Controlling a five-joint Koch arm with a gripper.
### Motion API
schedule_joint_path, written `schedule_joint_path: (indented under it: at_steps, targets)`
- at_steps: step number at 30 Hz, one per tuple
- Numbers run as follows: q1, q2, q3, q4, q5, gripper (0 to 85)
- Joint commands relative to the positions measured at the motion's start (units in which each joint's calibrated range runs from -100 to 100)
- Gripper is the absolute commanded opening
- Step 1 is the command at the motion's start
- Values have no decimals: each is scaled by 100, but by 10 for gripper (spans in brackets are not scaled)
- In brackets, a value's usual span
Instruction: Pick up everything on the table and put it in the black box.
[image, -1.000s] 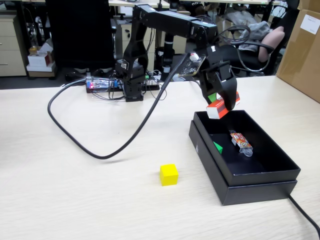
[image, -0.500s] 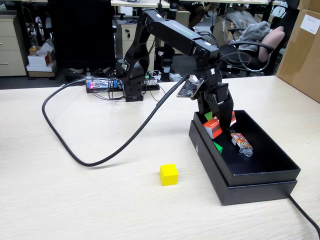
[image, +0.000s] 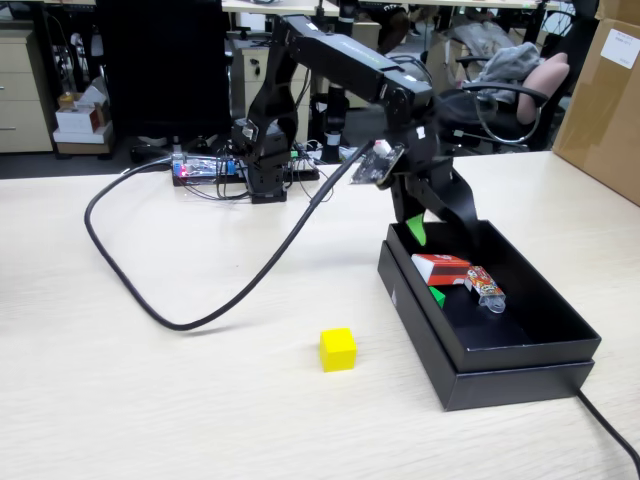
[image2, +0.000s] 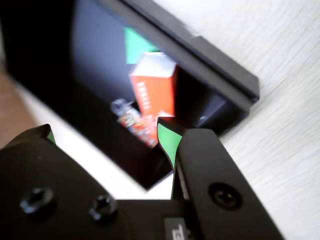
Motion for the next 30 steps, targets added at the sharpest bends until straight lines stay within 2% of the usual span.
schedule_joint_path:
  at_steps: [1,6,16,20,23,30]
  targets:
    - [29,-1544,324,-98,-39,416]
    - [-63,-2921,279,-262,-156,416]
    - [-1074,-3277,-1380,-219,-708,455]
    - [-1241,-3139,-2939,-167,-757,471]
    - [-1299,-2990,-3556,403,-762,476]
    - [-1402,-2072,-2885,1069,-767,475]
